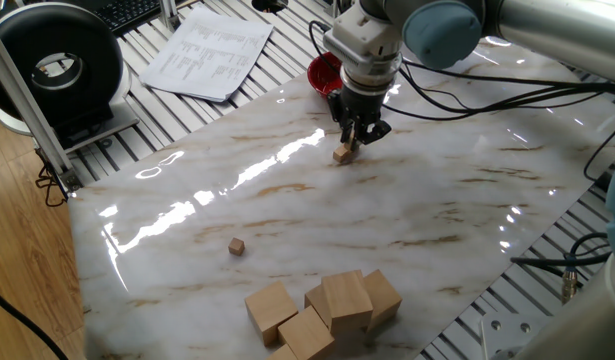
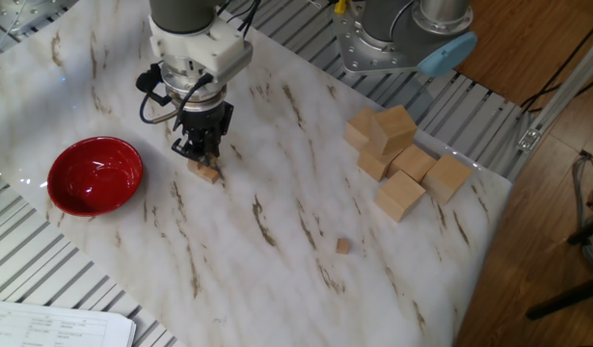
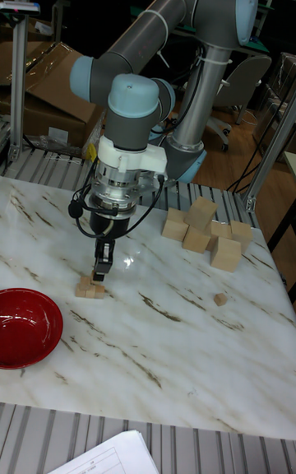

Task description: Stack the blocks into a pyramid shape

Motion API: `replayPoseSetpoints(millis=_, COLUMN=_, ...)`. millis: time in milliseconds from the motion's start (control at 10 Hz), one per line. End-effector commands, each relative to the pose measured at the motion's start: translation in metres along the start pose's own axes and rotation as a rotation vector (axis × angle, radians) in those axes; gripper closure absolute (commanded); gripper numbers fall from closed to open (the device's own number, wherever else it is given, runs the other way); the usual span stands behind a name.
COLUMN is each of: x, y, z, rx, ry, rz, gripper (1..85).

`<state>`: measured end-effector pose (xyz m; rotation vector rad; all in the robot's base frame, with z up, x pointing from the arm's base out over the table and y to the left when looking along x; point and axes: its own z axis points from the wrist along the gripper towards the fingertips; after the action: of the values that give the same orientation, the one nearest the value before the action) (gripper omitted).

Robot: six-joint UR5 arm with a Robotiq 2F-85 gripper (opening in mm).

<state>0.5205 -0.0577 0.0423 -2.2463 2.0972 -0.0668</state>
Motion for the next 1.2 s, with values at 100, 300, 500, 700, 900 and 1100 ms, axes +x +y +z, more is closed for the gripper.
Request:
replayPoseSetpoints(millis=100, x=-0.008, y=0.003, z=-0.002, rx=-0.016, ry=-0.026, rz=0.024, gripper=70.3)
replayPoseSetpoints(millis=300, x=-0.006, y=0.004, z=-0.002, rx=-0.018, ry=-0.022, rz=0.023, gripper=70.3)
replayPoseSetpoints(millis=500, x=-0.009, y=0.006, z=-0.002, rx=-0.026, ry=-0.035, rz=0.023, gripper=70.0)
replayPoseSetpoints(millis=700, x=-0.012, y=0.008, z=-0.002, rx=-0.034, ry=-0.046, rz=0.033, gripper=69.3)
replayPoseSetpoints(millis=900, x=-0.016, y=0.008, z=-0.002, rx=-0.034, ry=-0.061, rz=0.032, gripper=69.3)
replayPoseSetpoints(millis=1100, x=-0.017, y=0.008, z=-0.003, rx=-0.035, ry=-0.066, rz=0.025, gripper=68.7)
